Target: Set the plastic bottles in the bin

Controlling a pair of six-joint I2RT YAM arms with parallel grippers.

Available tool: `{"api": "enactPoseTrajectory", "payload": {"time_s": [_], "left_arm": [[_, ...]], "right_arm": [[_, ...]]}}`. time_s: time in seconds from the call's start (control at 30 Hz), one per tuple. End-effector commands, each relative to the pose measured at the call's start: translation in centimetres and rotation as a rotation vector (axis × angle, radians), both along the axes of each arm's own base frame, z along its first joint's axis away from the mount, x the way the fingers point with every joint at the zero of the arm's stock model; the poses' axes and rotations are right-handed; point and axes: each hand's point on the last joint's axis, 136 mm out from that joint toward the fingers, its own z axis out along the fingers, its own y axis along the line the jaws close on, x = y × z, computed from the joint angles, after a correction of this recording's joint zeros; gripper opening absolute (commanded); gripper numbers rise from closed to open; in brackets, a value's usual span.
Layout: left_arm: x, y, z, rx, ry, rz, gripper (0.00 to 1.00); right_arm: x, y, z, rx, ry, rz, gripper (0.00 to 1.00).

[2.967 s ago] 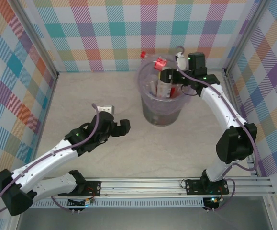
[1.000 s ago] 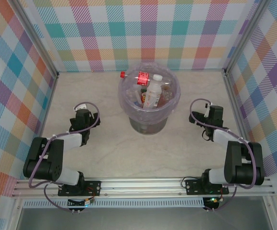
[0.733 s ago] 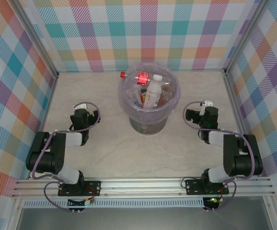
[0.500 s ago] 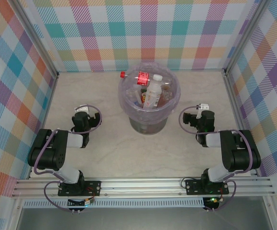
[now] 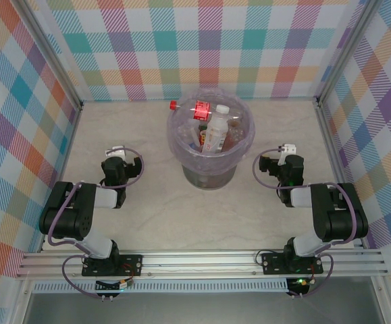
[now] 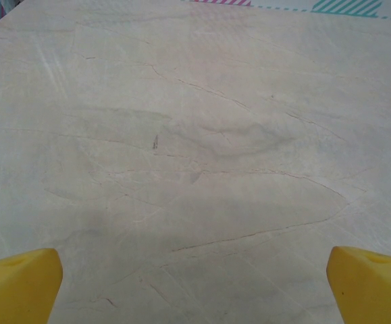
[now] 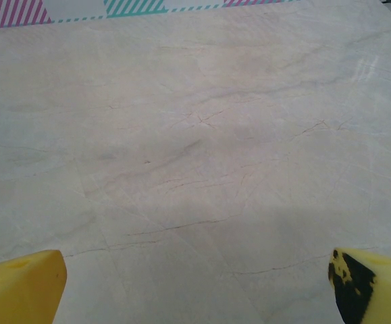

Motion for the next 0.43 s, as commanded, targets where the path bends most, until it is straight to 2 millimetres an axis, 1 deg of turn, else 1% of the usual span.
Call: {"api": "enactPoseTrajectory", "payload": {"time_s": [0.0,0.4], "left_arm": [[0.24,-0.19,0.73,0.011,-0.037,-0.009,1.0],[0.32,-0.22,0.74,0.011,-0.035,-0.012,1.0]], "right_arm": [[0.65,-0.15,1.32,-0.004,-0.051,-0.002,0.99],[0.66,-0.1,1.29,-0.003,-0.049,0.001,0.99]]}}
